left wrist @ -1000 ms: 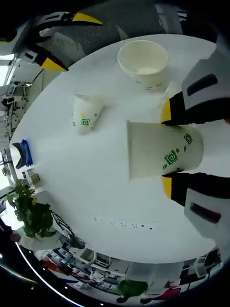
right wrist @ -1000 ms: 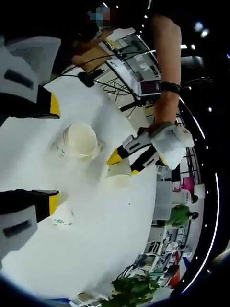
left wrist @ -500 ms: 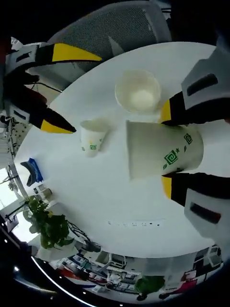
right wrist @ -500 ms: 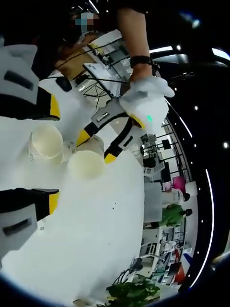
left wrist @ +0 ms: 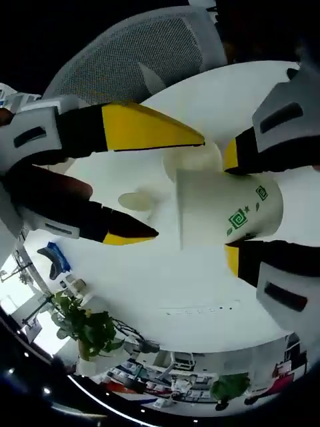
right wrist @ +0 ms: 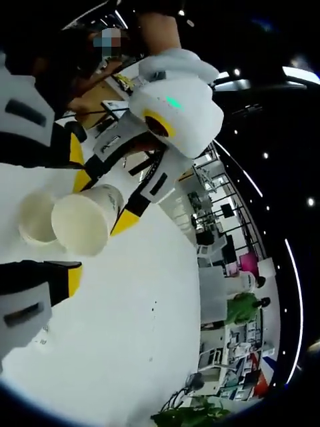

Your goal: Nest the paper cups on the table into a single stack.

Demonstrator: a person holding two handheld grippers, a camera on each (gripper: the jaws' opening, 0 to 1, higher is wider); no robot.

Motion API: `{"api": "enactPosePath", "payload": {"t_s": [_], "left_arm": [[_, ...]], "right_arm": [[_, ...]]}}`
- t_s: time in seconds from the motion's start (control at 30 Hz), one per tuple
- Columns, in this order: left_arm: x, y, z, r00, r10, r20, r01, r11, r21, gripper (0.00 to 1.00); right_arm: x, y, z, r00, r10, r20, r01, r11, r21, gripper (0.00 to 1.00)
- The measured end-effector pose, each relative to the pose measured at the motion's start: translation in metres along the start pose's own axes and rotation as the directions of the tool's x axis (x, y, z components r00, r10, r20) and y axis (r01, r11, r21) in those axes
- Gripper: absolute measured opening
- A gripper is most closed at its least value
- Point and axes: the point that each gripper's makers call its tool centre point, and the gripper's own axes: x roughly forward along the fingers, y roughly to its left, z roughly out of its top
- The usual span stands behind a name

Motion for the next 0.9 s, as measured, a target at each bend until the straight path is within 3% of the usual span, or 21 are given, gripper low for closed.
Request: {"api": "enactPosePath", "payload": {"t_s": [0.5, 0.73, 0.9], "left_arm": [[-0.006, -0.010, -0.001, 1.000, 0.031, -0.006, -0.031, 0.998, 0.047, 0.38], [-0.012, -0.012, 0.009, 0.999, 0.044, 0.023, -0.045, 0.998, 0.049, 0.38], [-0.014, -0.012, 0.016, 0.998, 0.056, 0.035, -0.058, 0.996, 0.062, 0.38]], "right_arm": [[0.019, 0.020, -0.002, 0.996, 0.085, -0.014, -0.084, 0.993, 0.088, 0.40], [0.019, 0.034, 0.003, 0.990, 0.142, 0.015, -0.142, 0.975, 0.168, 0.31], [0.027, 0.031, 0.006, 0.987, 0.159, 0.023, -0.160, 0.967, 0.197, 0.25]]}}
